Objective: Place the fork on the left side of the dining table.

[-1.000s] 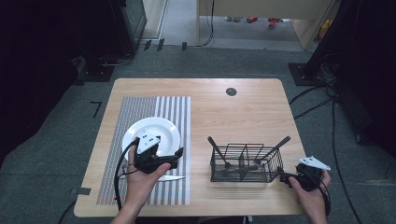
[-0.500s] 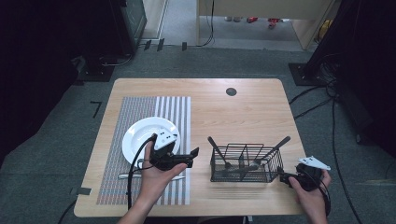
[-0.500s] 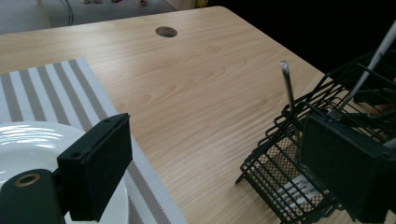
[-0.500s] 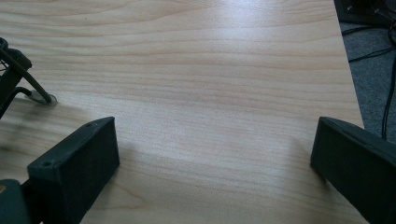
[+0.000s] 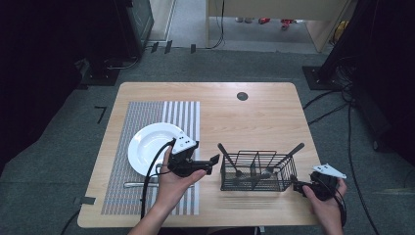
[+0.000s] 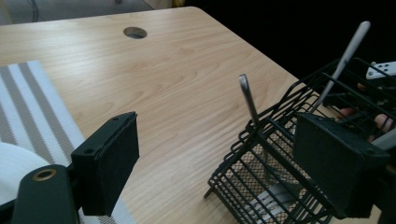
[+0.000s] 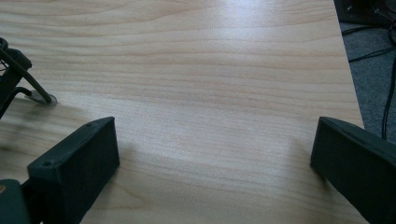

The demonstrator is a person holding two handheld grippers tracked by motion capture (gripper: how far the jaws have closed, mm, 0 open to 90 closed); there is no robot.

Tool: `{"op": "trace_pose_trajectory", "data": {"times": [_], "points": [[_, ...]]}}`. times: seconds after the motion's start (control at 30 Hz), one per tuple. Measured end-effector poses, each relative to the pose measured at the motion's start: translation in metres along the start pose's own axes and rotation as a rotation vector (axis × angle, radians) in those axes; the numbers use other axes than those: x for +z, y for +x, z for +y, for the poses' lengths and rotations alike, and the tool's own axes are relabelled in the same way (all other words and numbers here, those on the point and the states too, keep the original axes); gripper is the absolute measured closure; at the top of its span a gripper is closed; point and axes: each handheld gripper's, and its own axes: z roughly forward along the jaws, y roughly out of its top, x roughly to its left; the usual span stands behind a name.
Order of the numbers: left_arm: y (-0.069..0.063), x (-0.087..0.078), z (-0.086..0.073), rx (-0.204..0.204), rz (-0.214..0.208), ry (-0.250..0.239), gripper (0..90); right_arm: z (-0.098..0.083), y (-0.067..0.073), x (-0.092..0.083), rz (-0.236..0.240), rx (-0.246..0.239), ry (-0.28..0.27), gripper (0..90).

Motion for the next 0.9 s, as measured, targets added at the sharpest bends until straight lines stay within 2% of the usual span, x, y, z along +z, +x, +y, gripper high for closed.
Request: {"op": "trace_pose_trajectory", "data": {"times": [0.1,0.17,0.47,0.6,0.8,0.9], "points": [[-0.002,0.005,0.0,-0.005,-0.026,0.008,17.7,0.0,0.0,0.0,0.0,0.0,0.0,0.8],[-0.004,0.008,0.001,-0.003,-0.019,0.013,25.0,0.0,0.0,0.0,0.0,0.0,0.0,0.8],[-0.012,0.02,0.006,-0.025,-0.097,0.027,42.4,0.0,0.0,0.0,0.0,0.003,0.0,0.8],[-0.014,0.023,0.006,-0.043,-0.115,0.025,49.8,0.0,0.0,0.0,0.0,0.003,0.001,0.8],[-0.016,0.024,0.009,-0.041,-0.108,0.017,58.2,0.0,0.0,0.0,0.001,0.002,0.0,0.8],[-0.017,0.025,0.01,-0.026,-0.109,0.01,64.0,0.0,0.0,0.0,0.0,0.003,0.001,0.8]]}}
